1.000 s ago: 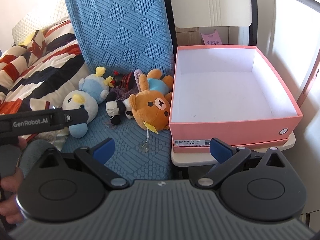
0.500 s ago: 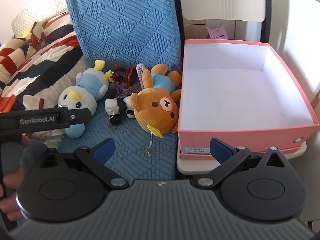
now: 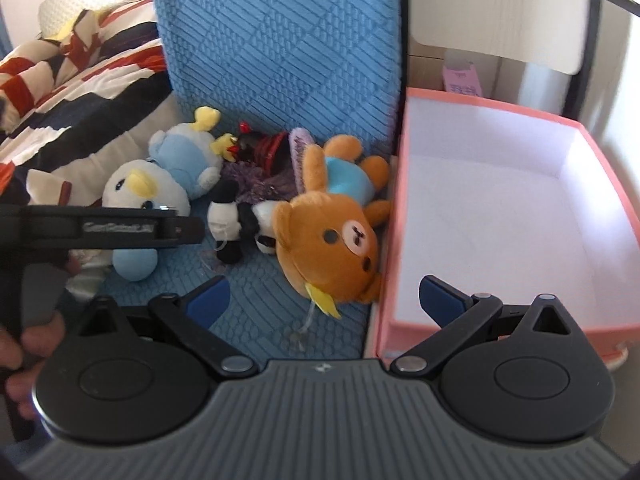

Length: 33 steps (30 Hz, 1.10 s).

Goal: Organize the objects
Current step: 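Move left tool to the panda plush while right tool moves to the brown teddy bear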

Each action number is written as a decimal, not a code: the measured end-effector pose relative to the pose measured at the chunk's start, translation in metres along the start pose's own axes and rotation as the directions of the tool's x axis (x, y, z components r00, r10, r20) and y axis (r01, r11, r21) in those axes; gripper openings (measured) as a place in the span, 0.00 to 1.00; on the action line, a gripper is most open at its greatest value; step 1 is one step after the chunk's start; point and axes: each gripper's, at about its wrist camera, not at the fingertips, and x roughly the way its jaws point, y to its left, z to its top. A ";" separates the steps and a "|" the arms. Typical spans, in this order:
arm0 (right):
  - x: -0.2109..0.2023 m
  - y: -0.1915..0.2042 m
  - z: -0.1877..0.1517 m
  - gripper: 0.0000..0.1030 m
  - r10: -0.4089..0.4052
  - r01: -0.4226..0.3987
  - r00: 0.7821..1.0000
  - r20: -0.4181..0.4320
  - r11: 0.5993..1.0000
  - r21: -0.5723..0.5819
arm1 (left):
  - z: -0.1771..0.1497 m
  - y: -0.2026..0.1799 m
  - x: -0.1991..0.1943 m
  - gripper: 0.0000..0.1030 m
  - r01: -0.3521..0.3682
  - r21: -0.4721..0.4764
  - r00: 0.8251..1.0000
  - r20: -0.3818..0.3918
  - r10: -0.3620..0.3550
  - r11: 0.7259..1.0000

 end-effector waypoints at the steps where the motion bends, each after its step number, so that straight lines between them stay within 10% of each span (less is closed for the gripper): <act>1: 0.004 0.002 0.002 1.00 0.006 -0.006 1.000 0.003 1.000 -0.007 | 0.002 0.002 0.006 0.90 -0.003 -0.001 1.000 -0.001 0.003 1.000; 14: 0.068 0.033 0.010 0.77 0.016 -0.011 1.000 0.021 0.977 -0.212 | 0.026 0.018 0.080 0.90 -0.043 0.052 0.999 -0.020 0.044 0.998; 33: 0.116 0.044 -0.004 0.72 -0.125 0.146 0.989 0.085 0.931 -0.334 | 0.036 0.017 0.121 0.80 0.035 0.069 0.999 -0.020 -0.034 0.997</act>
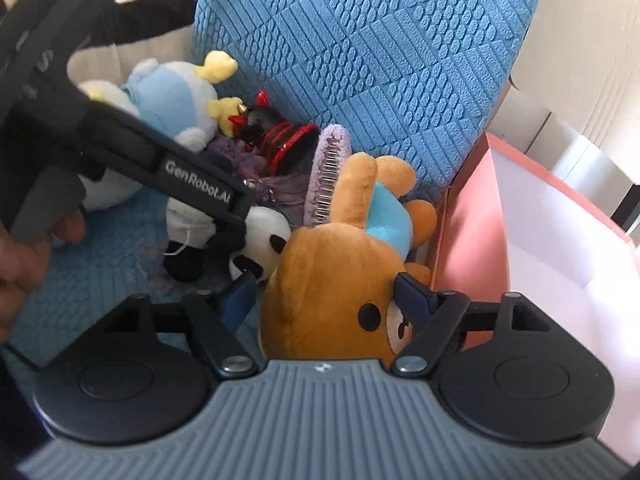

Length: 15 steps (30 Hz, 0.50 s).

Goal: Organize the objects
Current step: 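Move left tool to the panda plush while right tool moves to the brown teddy bear, then close left tool on the panda while right tool closes on the teddy bear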

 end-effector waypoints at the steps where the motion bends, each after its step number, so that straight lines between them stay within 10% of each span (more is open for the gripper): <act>1: 0.000 0.000 0.000 0.71 -0.002 0.002 1.000 -0.001 1.000 -0.001 | 0.000 0.001 0.001 0.78 0.018 -0.016 1.000 -0.001 -0.018 1.000; 15: -0.024 0.005 0.007 0.49 -0.031 0.032 0.999 -0.014 0.999 0.023 | -0.005 0.012 -0.023 0.39 0.091 -0.129 0.996 0.030 -0.088 0.987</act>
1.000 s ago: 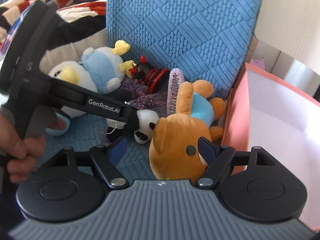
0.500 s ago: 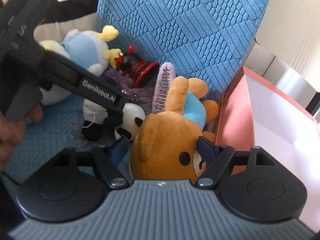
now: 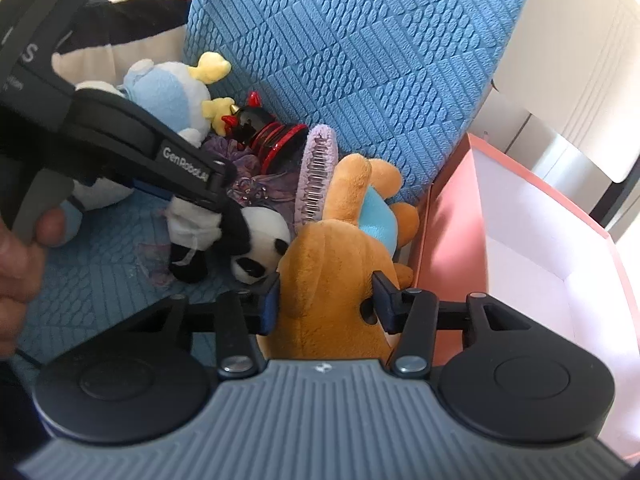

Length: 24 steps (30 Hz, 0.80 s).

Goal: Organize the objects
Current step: 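Close left tool on the panda while right tool closes on the teddy bear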

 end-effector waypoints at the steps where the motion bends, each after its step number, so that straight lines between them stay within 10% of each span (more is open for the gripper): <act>1: -0.003 0.001 0.000 0.49 0.001 -0.001 1.000 0.000 1.000 0.004 | -0.002 0.000 -0.002 0.39 0.000 0.001 1.000 -0.003 0.000 1.000; 24: -0.053 0.015 -0.029 0.55 0.046 -0.030 0.994 -0.100 0.988 0.153 | -0.032 -0.007 -0.032 0.39 -0.027 0.008 0.998 -0.053 0.028 1.000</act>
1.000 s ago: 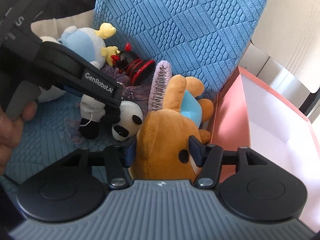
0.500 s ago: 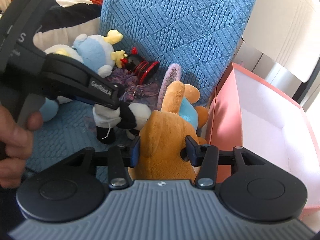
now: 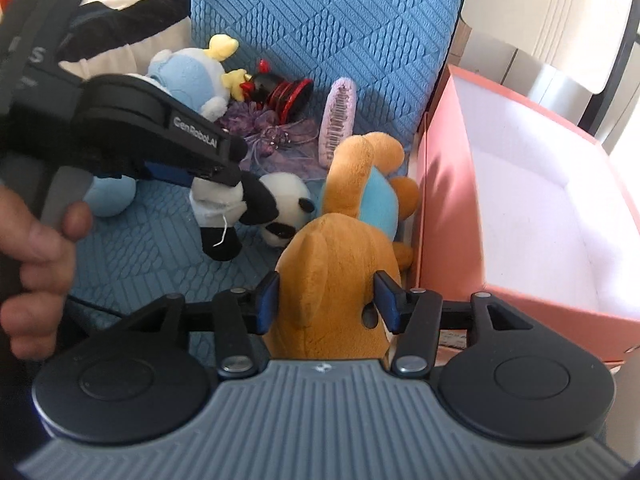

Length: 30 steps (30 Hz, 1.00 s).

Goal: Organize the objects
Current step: 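Close left tool on the panda while right tool closes on the teddy bear, then lift the panda with left tool while right tool lifts the teddy bear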

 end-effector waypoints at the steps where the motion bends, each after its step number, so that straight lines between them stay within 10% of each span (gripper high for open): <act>1: 0.000 0.001 0.001 0.58 -0.004 0.004 1.000 0.003 1.000 -0.004 | 0.001 0.001 0.002 0.40 -0.013 0.007 1.000 0.001 0.013 1.000; 5: 0.009 0.002 0.004 0.67 0.000 0.000 1.000 -0.015 1.000 -0.004 | 0.006 0.008 0.010 0.61 -0.010 0.012 1.000 -0.009 0.010 1.000; 17: 0.040 0.001 0.000 0.85 -0.040 0.040 0.995 -0.088 0.999 0.001 | 0.007 0.016 0.018 0.65 0.057 -0.026 0.997 -0.048 -0.058 0.998; 30: 0.020 -0.007 0.006 0.63 -0.010 0.012 0.999 -0.053 0.999 0.044 | -0.003 0.032 0.026 0.74 0.082 -0.109 0.984 -0.148 -0.098 0.991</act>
